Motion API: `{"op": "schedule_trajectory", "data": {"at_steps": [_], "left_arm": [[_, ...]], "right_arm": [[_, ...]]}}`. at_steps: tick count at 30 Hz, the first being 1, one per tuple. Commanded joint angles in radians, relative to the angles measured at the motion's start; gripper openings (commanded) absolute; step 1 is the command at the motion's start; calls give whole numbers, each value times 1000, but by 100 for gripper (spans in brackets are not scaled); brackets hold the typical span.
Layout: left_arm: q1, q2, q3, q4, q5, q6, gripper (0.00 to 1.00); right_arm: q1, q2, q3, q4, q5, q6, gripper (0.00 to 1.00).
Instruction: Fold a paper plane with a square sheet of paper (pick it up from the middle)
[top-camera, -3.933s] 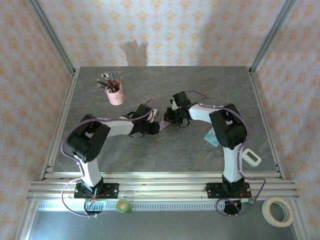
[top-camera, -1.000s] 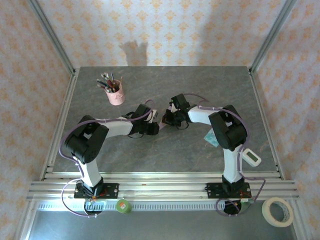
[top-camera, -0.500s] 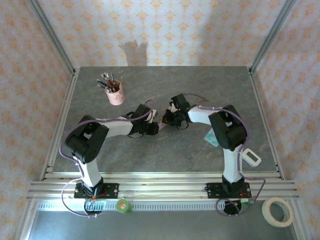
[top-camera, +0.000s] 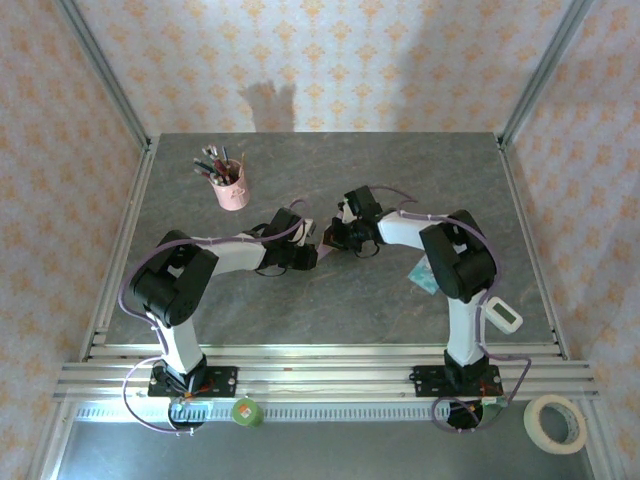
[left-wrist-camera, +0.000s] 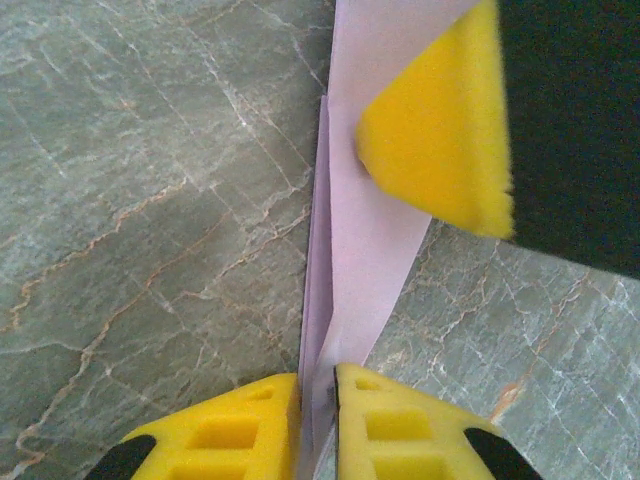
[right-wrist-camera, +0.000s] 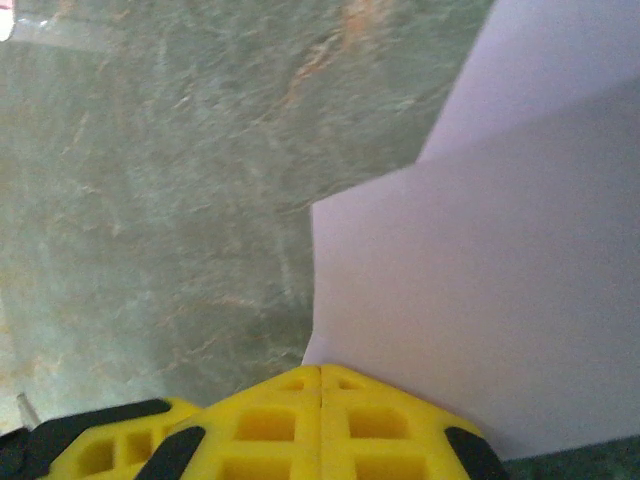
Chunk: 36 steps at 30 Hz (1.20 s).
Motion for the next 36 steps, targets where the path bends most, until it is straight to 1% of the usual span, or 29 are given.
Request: {"op": "schedule_trajectory", "data": {"at_steps": [1, 14, 26, 31, 36], "left_arm": [[-9, 74, -33, -63, 5, 17, 16], [-8, 73, -30, -62, 11, 17, 16], [-8, 58, -31, -61, 24, 13, 16], [0, -4, -20, -73, 17, 3, 17], [6, -105, -6, -58, -1, -30, 22]], "right_arm": [[14, -71, -33, 30, -35, -12, 3], [37, -12, -15, -17, 11, -26, 3], [40, 36, 5, -86, 136, -34, 2], [40, 48, 10, -123, 175, -39, 2], [40, 50, 8, -129, 176, -36, 2]]}}
